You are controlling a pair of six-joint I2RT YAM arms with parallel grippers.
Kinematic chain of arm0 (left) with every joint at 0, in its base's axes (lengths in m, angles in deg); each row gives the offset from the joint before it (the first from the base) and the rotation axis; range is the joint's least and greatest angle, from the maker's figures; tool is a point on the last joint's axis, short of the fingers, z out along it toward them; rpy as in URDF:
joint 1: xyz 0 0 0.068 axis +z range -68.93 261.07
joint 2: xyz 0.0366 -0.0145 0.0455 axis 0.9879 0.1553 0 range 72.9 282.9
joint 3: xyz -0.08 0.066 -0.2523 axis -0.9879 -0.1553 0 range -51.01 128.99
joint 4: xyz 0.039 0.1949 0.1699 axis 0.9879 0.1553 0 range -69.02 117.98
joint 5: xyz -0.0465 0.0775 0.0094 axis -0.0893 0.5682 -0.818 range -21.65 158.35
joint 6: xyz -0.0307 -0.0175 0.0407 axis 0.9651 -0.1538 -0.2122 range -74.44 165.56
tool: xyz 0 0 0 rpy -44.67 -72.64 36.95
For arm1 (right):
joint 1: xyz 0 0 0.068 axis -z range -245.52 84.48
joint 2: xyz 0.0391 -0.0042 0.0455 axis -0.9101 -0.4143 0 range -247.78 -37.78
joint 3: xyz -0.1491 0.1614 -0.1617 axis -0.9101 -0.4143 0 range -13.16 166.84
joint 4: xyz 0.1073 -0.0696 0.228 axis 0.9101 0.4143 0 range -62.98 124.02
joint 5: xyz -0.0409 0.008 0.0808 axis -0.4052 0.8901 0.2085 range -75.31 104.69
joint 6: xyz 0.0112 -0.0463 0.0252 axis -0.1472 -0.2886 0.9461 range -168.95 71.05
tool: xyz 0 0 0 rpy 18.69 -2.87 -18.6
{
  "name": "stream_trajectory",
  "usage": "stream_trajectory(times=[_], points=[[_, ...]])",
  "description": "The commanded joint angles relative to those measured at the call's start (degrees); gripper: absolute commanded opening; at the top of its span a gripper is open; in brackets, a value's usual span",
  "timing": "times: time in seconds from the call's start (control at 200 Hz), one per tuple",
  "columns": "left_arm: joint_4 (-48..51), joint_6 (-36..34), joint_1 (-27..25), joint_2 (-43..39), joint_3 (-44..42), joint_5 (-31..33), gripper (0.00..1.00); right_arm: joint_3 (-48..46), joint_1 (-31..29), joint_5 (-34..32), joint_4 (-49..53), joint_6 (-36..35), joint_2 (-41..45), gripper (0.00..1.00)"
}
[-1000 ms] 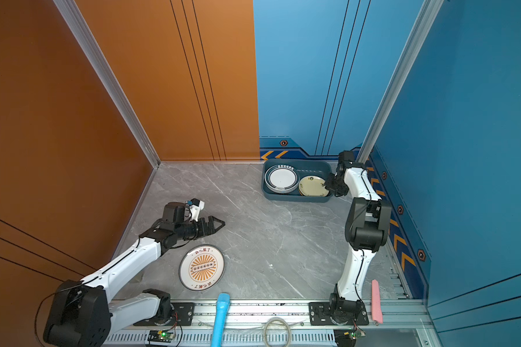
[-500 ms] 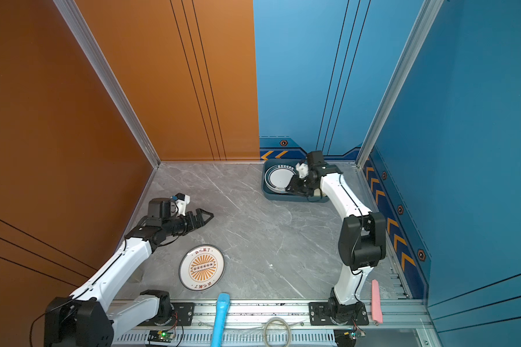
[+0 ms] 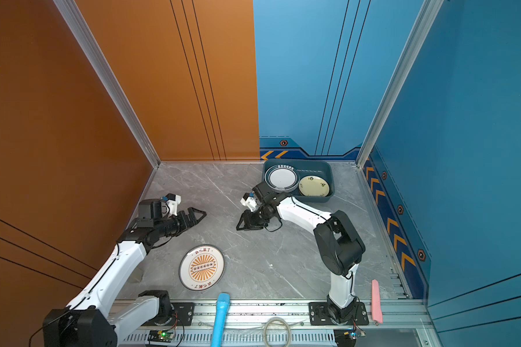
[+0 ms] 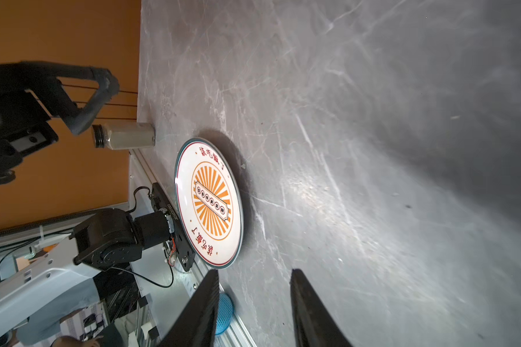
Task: Place the plates into the plastic bin on the countertop
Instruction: 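Move the right gripper from the bin to the sunburst plate's rim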
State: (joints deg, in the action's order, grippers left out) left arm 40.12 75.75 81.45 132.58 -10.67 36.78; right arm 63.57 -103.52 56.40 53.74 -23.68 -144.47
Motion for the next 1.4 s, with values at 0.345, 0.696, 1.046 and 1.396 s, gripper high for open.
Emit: stream_trajectory(times=[0.345, 0.696, 1.046, 1.396], points=[[0.5, -0.4, 0.7, -0.3, 0.0, -1.3, 0.98, -4.8, -8.8, 2.6, -16.8, 10.3, -7.0, 0.42], [0.1, -0.2, 0.8, -0.2, -0.1, -1.6, 0.98, -4.9, -11.6, 3.4, -21.1, 13.3, -10.6, 0.41], [-0.5, -0.1, 1.1, 0.2, 0.0, -2.2, 0.98, -5.0, -13.4, 3.9, -22.5, 14.0, -14.2, 0.38], [-0.8, 0.0, 1.3, 0.0, -0.4, -2.3, 0.98, -5.7, -14.5, 4.0, -25.6, 15.6, -16.8, 0.24]])
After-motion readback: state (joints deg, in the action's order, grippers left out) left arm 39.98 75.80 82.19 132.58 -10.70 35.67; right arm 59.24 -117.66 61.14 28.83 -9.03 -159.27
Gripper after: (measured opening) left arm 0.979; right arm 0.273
